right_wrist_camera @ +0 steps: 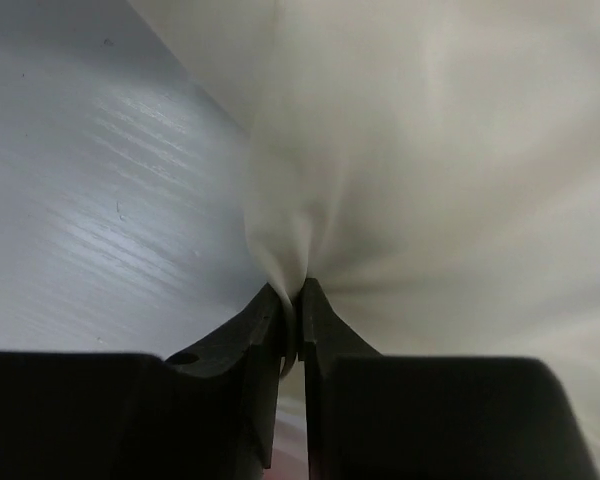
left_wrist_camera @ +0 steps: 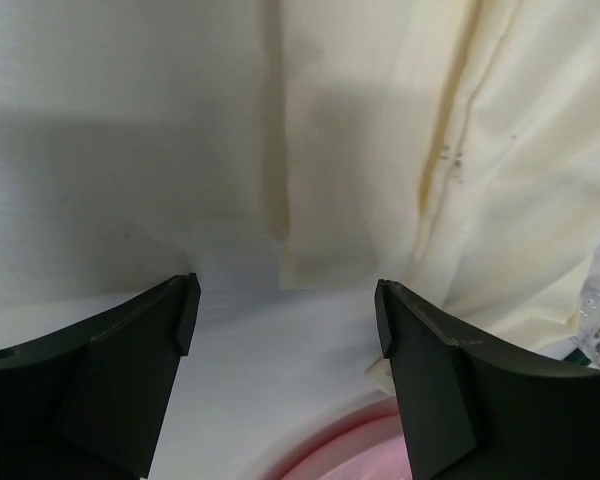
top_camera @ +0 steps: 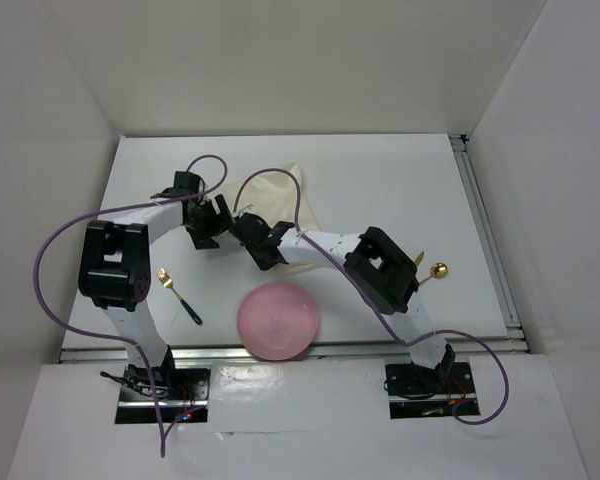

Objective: Set the dinner table for one person

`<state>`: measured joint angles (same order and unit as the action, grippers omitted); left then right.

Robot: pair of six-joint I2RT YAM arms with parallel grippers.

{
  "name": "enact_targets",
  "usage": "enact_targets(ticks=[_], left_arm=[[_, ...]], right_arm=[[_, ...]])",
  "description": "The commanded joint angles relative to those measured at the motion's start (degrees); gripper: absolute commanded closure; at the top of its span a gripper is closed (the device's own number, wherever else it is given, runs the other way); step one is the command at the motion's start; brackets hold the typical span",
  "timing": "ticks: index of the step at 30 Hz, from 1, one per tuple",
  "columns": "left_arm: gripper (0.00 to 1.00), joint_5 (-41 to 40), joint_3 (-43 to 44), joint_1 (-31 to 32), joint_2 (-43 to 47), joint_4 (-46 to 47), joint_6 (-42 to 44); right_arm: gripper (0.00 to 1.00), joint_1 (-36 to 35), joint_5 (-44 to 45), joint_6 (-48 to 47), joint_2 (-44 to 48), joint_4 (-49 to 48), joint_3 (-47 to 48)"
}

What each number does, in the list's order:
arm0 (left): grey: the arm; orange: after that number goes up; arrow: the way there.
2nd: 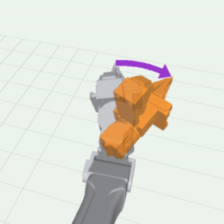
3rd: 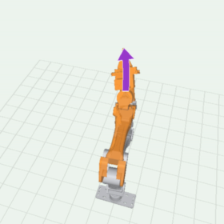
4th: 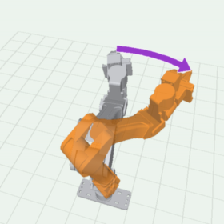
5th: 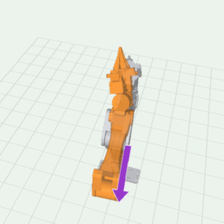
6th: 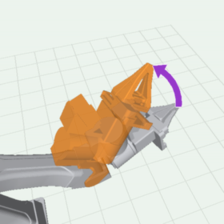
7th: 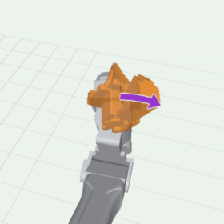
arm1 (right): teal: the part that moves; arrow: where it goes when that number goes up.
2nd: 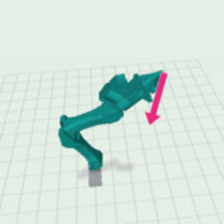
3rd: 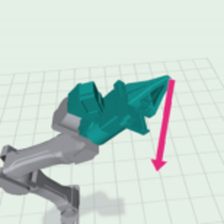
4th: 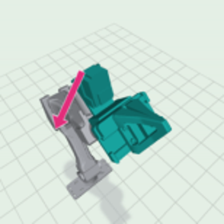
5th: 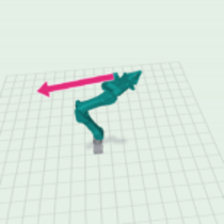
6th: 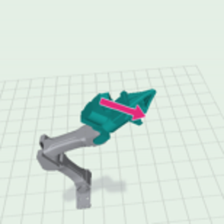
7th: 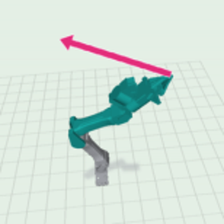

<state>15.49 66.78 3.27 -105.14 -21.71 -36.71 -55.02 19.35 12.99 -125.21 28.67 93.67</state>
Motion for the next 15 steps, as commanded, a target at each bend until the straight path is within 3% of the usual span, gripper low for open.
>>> enact_targets(ticks=[1,3,4,5,6,9,10,12,15], left_arm=[[0.11,0.16,3.17,0.86,-1.46,2.73,-1.52],[0.13,0.16,4.05,1.57,-2.95,3.25,-2.05],[0.15,0.16,4.58,2.26,-3.57,3.78,-2.75],[0.19,0.68,5.54,2.27,-5.06,3.79,-2.75],[0.33,0.69,6.33,2.27,-5.85,3.79,-2.75],[0.61,1.21,8.19,2.80,-7.79,2.56,-3.28],[0.82,1.21,8.80,2.80,-7.80,2.55,-3.28],[1.00,0.69,9.33,2.80,-7.80,1.07,-3.81],[1.00,-0.36,11.70,2.80,-5.69,-0.69,-3.81]], right_arm=[[0.85,0.36,-0.45,0.45,1.36,-1.68,-0.94],[0.91,0.88,-1.07,-0.16,2.07,-1.68,-0.94],[1.00,0.88,-1.94,-0.16,2.07,-1.68,-0.94],[1.00,1.41,-2.47,-0.68,2.68,-1.68,-0.33],[1.00,1.41,-2.48,-0.69,2.69,-1.68,-0.33],[1.00,2.11,-4.67,-0.69,5.84,-1.68,-0.33],[1.00,2.90,-5.46,-0.69,7.77,-1.68,-1.02],[1.00,4.48,-8.27,-0.69,10.15,-2.38,-1.90],[1.00,7.55,-12.30,-0.69,14.81,-3.44,-3.22]])
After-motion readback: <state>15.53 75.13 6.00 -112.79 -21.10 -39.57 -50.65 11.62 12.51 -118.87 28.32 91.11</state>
